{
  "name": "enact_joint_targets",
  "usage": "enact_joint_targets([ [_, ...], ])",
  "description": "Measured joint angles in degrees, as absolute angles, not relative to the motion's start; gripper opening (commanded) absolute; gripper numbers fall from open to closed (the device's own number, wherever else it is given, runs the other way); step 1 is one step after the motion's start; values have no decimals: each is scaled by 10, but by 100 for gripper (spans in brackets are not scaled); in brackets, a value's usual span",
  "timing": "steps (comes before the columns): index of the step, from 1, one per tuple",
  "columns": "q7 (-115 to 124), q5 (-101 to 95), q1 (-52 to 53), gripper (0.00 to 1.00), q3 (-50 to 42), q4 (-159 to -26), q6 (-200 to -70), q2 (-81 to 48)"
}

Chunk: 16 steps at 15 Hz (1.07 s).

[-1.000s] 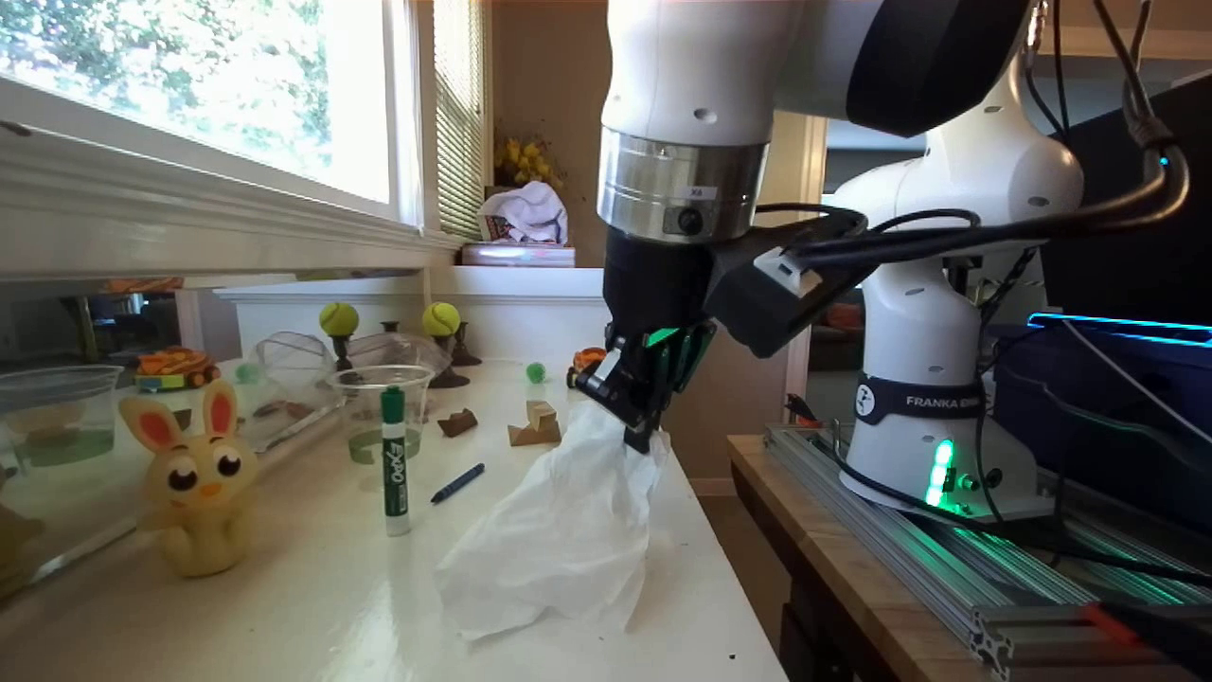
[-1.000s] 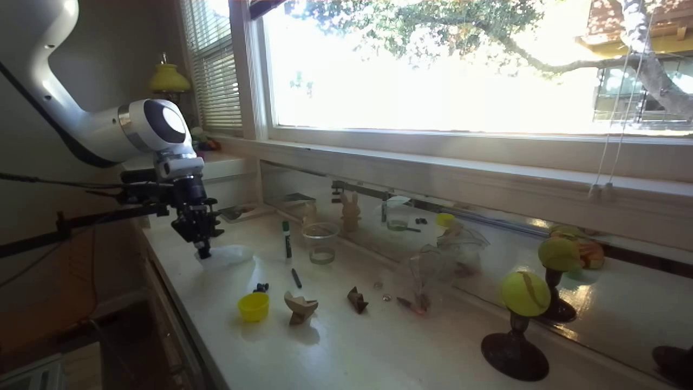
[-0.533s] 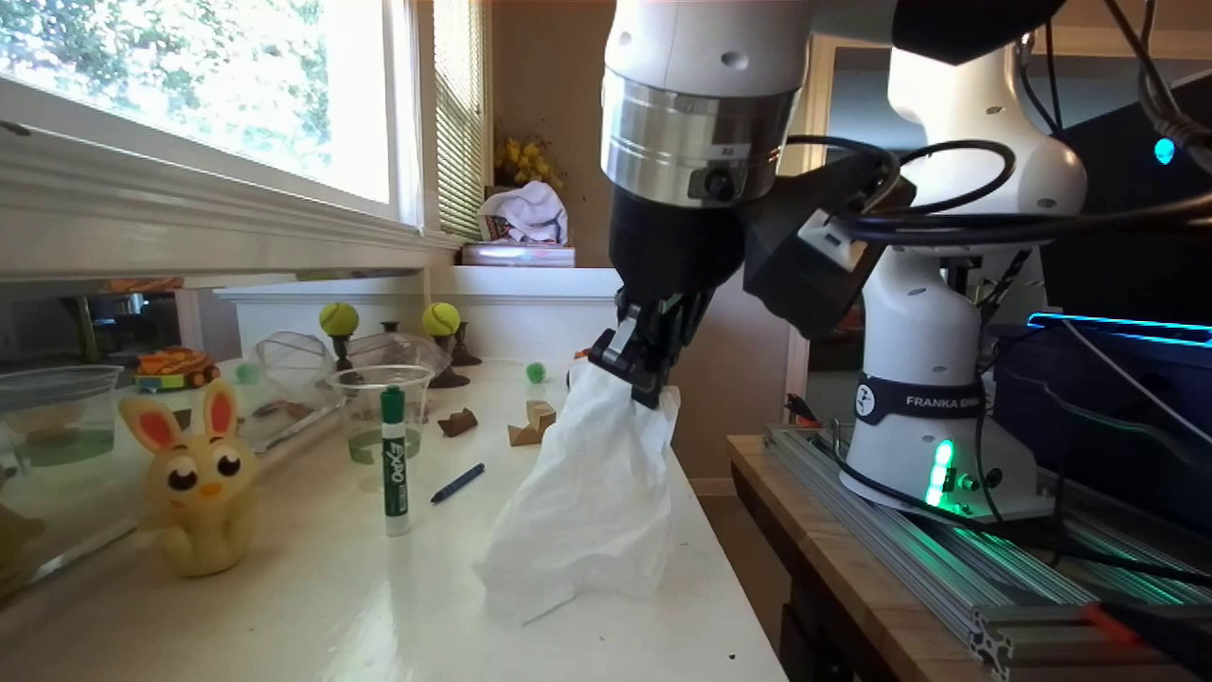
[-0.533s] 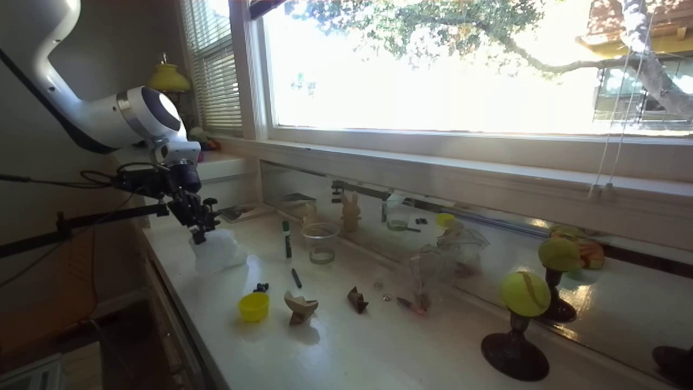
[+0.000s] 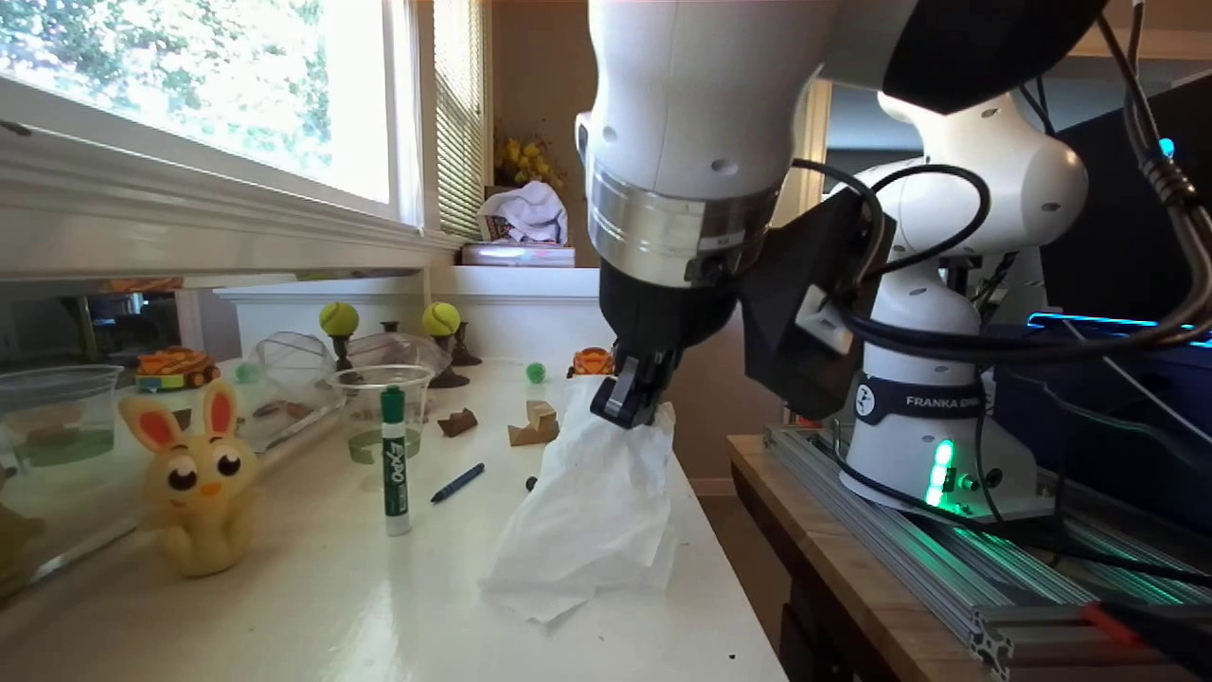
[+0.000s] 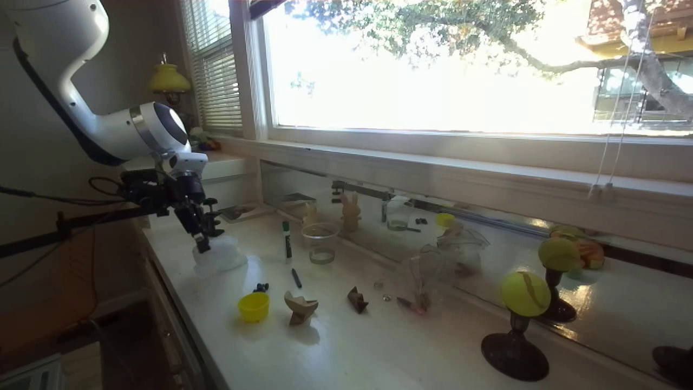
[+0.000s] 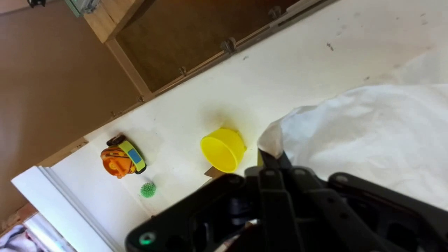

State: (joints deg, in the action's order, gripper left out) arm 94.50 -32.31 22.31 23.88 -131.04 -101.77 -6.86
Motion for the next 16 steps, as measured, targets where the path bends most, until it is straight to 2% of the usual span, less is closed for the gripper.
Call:
enact_joint_targets([
  [13, 951, -349, 246, 0, 215, -1262, -1014, -121],
  [16, 952, -363, 260, 0, 215, -1241, -957, -110],
])
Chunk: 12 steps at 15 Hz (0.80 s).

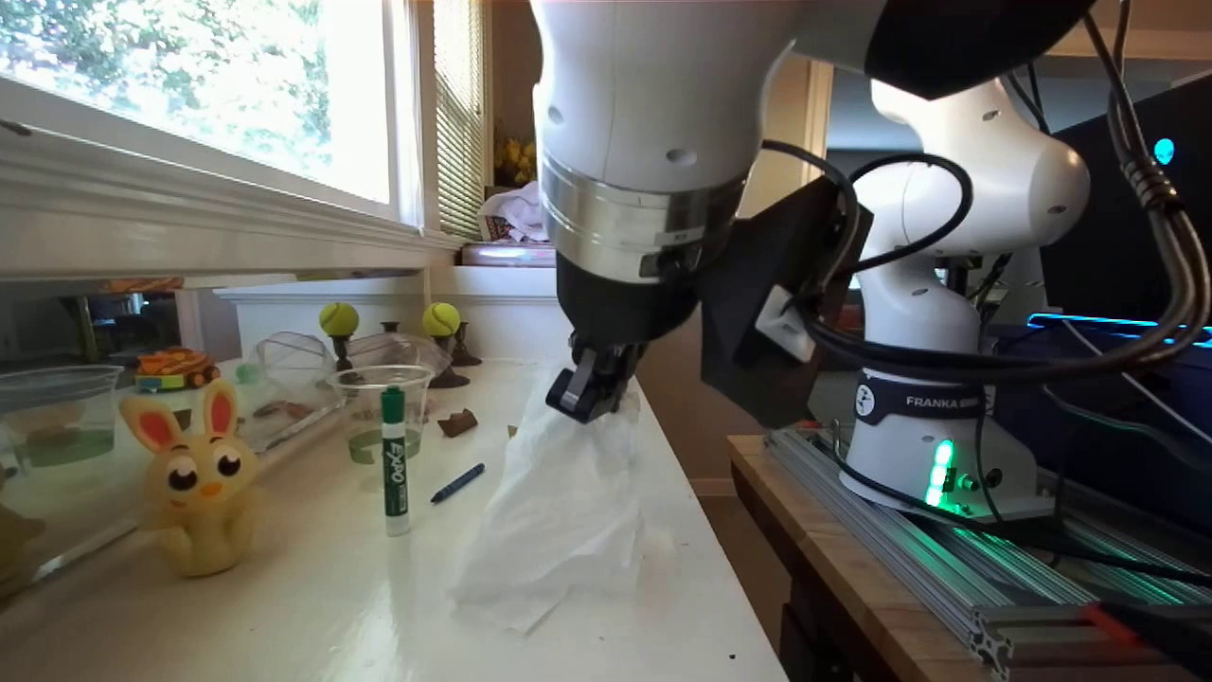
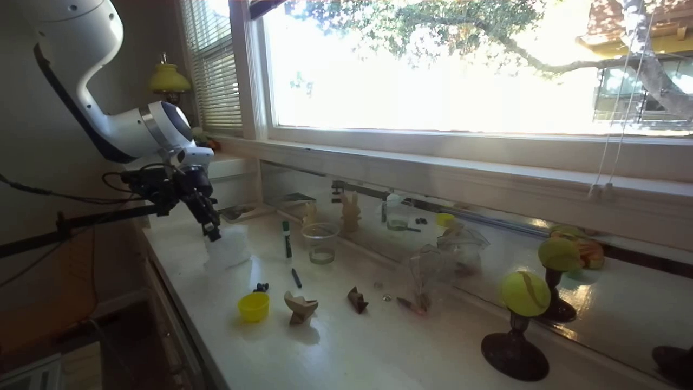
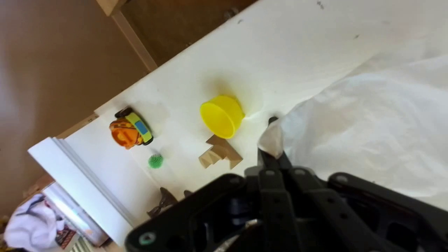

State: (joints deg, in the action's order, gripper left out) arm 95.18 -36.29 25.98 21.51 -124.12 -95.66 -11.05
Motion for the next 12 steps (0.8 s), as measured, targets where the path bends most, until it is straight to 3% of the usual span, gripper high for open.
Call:
enact_joint_targets([
  [4, 952, -412, 289, 0, 222, -1219, -856, -108],
  [12, 984, -418, 295, 0, 224, -1218, -849, -134],
])
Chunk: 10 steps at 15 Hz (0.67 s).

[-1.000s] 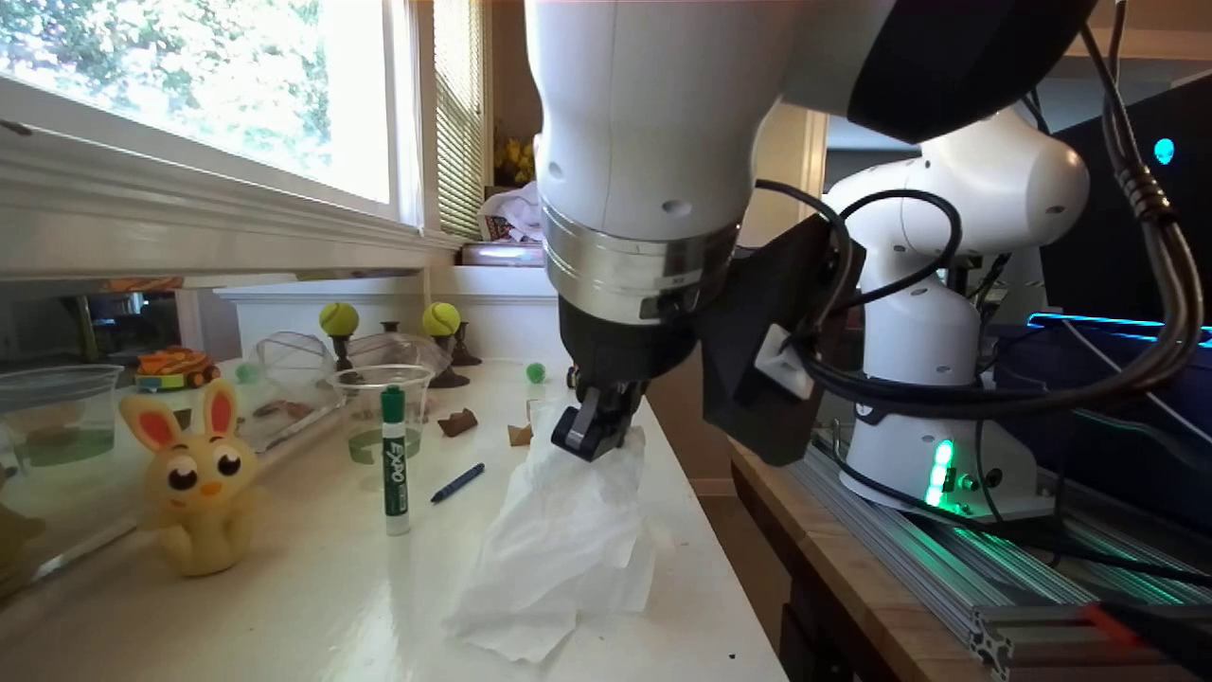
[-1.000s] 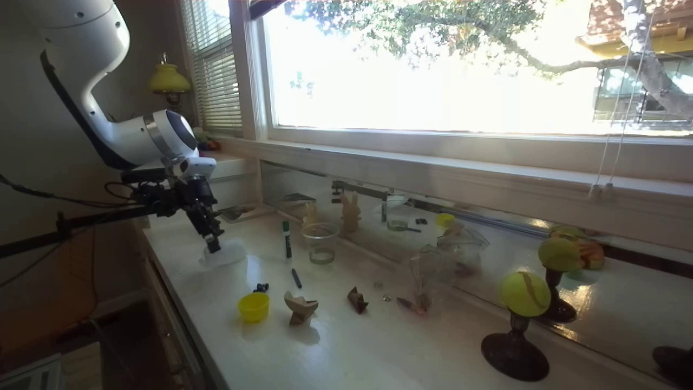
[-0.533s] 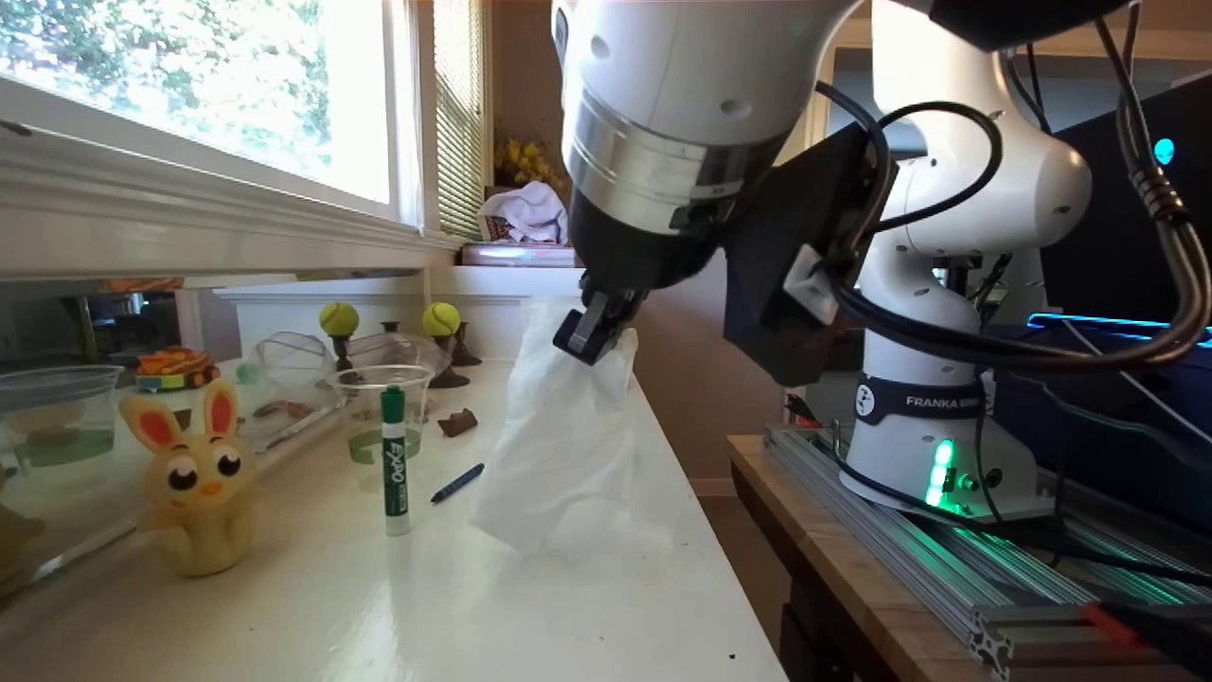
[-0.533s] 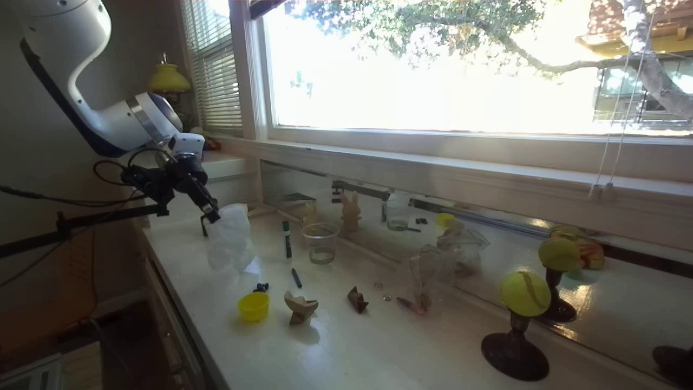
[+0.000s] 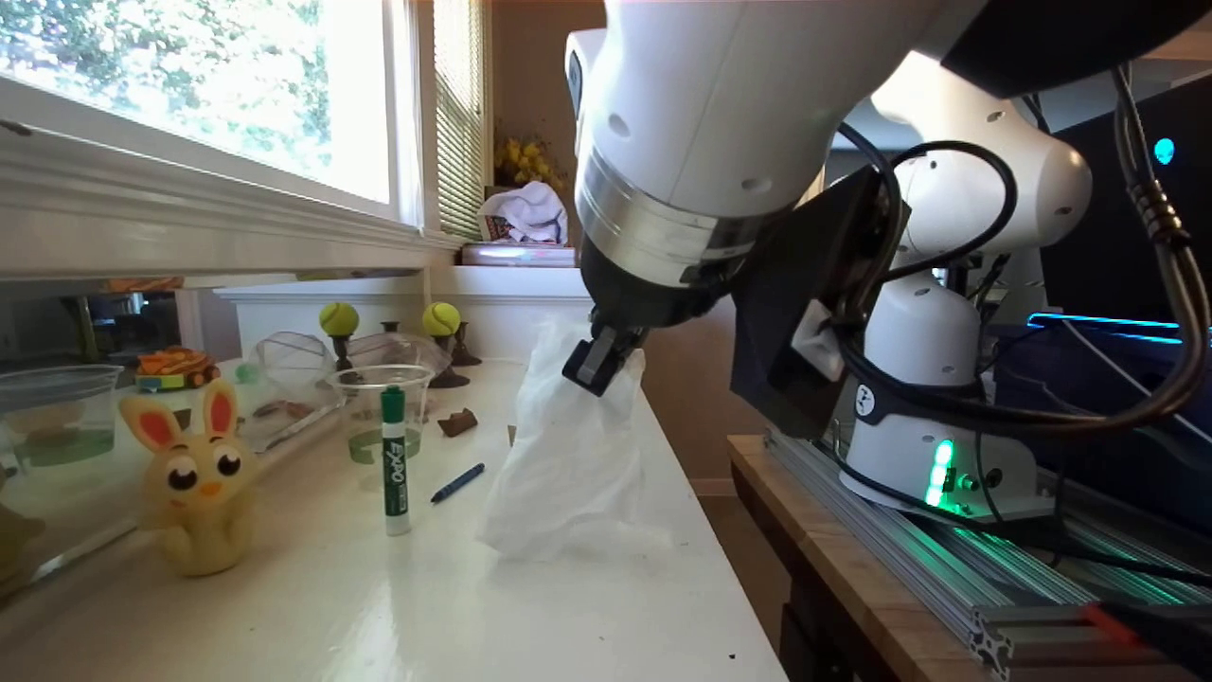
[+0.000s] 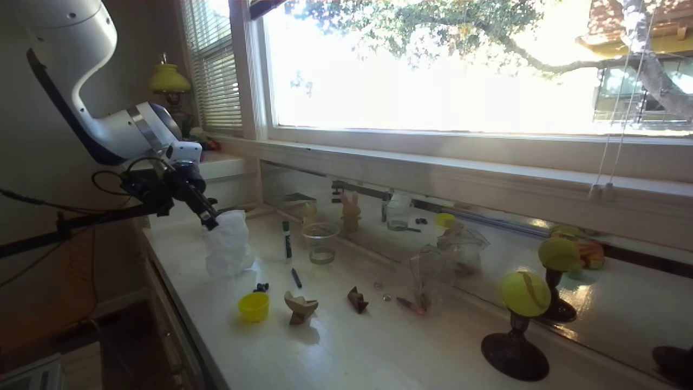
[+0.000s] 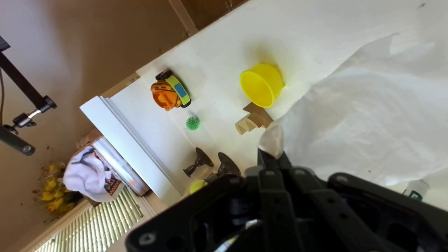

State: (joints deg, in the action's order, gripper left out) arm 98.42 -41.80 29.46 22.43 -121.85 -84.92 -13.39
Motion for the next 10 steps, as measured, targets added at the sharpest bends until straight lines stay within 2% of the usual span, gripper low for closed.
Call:
enact_joint_targets([
  [10, 1047, -417, 290, 0, 211, -1219, -921, -162],
])
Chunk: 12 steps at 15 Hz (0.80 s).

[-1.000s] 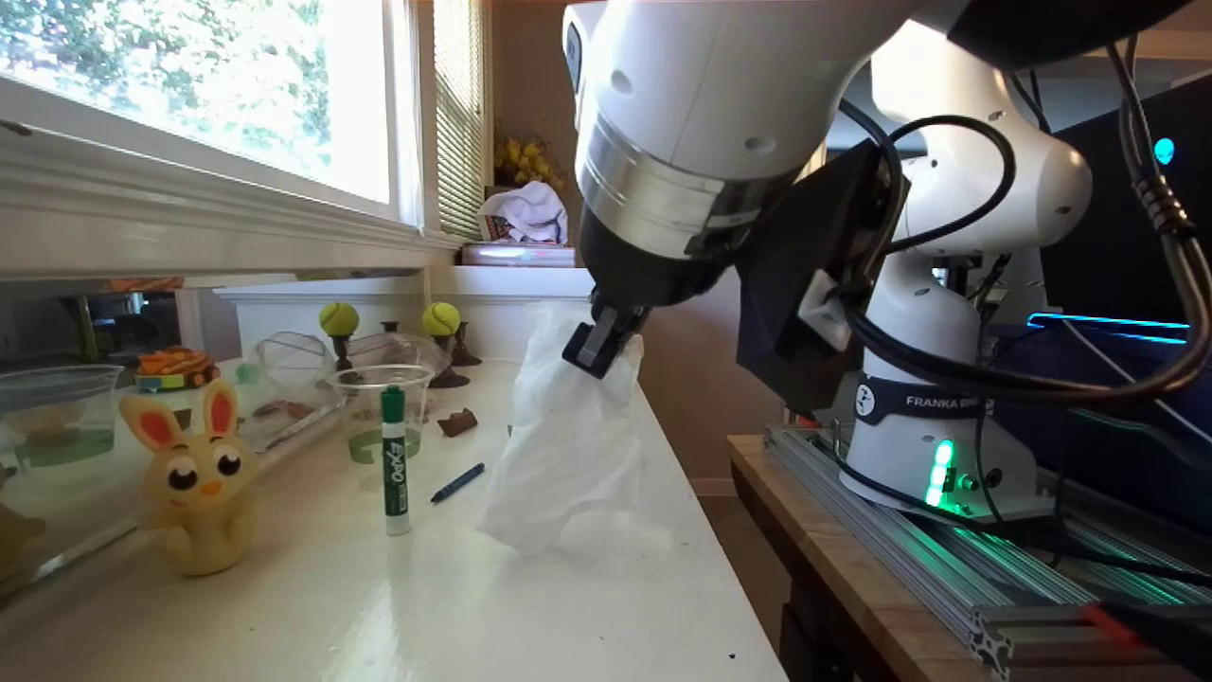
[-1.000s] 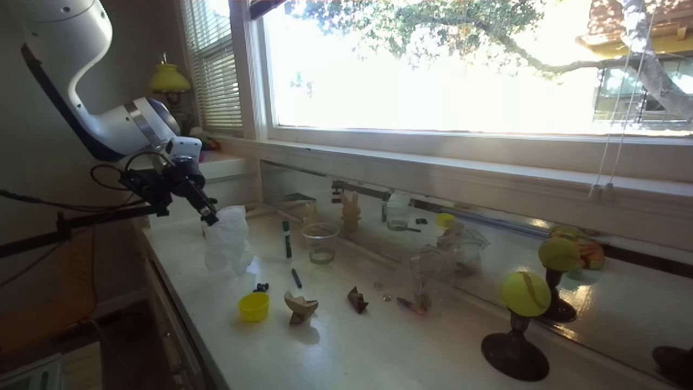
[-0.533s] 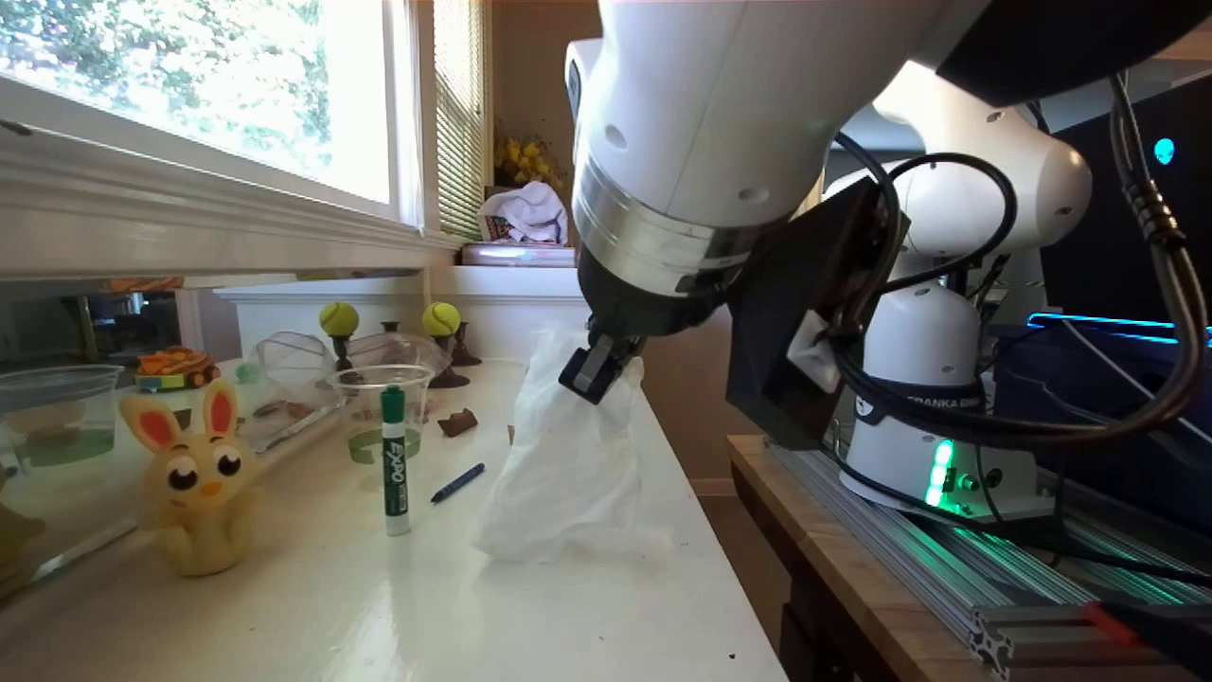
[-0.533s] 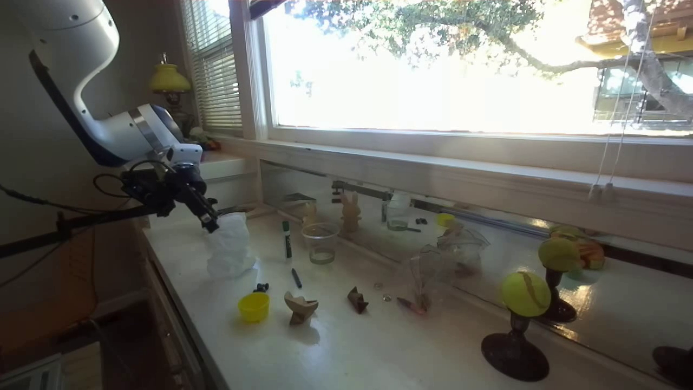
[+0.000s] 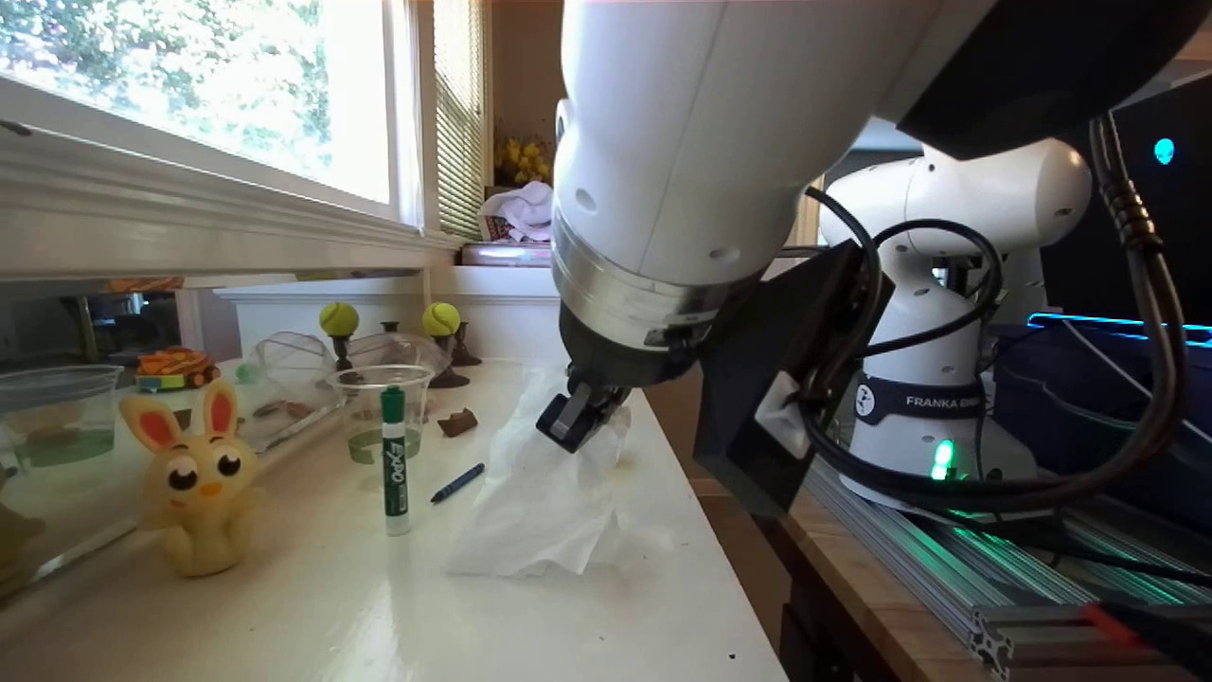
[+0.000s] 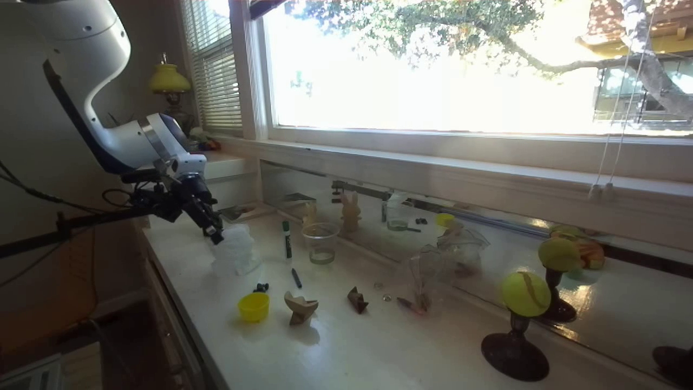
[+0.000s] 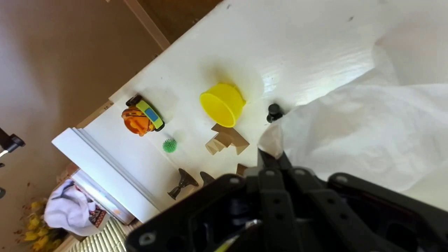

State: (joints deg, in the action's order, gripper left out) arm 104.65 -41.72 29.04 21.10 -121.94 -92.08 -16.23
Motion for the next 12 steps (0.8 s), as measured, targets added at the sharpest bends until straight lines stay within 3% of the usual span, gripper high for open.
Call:
enact_joint_targets([
  [12, 1056, -417, 290, 0, 200, -1219, -941, -189],
])
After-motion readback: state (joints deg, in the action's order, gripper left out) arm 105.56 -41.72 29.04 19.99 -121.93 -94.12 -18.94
